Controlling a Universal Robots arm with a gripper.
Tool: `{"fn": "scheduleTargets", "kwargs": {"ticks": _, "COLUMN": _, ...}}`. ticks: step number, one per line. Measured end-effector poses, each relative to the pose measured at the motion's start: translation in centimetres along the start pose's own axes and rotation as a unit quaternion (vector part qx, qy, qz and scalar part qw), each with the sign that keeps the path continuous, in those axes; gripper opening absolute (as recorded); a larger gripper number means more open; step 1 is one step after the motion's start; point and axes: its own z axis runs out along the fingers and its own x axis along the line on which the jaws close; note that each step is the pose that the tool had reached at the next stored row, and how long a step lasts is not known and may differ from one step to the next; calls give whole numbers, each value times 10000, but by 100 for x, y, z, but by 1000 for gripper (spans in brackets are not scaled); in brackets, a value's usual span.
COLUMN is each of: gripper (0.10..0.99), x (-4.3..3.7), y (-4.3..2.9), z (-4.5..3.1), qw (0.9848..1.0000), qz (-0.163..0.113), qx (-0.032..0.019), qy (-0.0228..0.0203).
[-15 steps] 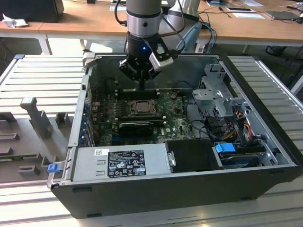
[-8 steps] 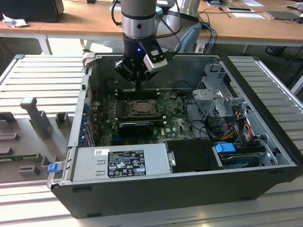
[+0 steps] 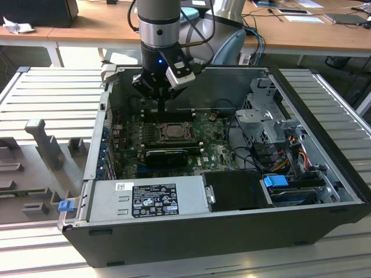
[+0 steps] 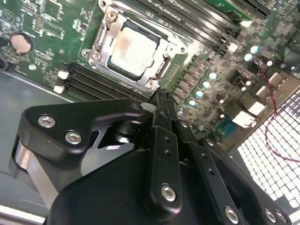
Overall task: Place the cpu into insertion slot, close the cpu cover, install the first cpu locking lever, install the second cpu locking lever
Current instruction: 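Install the first cpu locking lever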
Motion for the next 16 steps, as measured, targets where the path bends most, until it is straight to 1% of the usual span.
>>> {"fn": "scheduleTargets", "kwargs": {"ticks": 8, "gripper": 106, "x": 109, "y": -18, "z": 2, "qw": 10000, "qz": 0, "qx": 0, "qy": 0}}
{"fn": "scheduleTargets", "kwargs": {"ticks": 9, "gripper": 106, "x": 132, "y": -20, "z": 2, "qw": 10000, "qz": 0, "qx": 0, "qy": 0}}
{"fn": "scheduleTargets", "kwargs": {"ticks": 12, "gripper": 106, "x": 253, "y": -23, "z": 0, "qw": 10000, "qz": 0, "qx": 0, "qy": 0}}
{"fn": "scheduleTargets", "kwargs": {"ticks": 16, "gripper": 106, "x": 344, "y": -26, "z": 2, "qw": 10000, "qz": 0, "qx": -1, "qy": 0}}
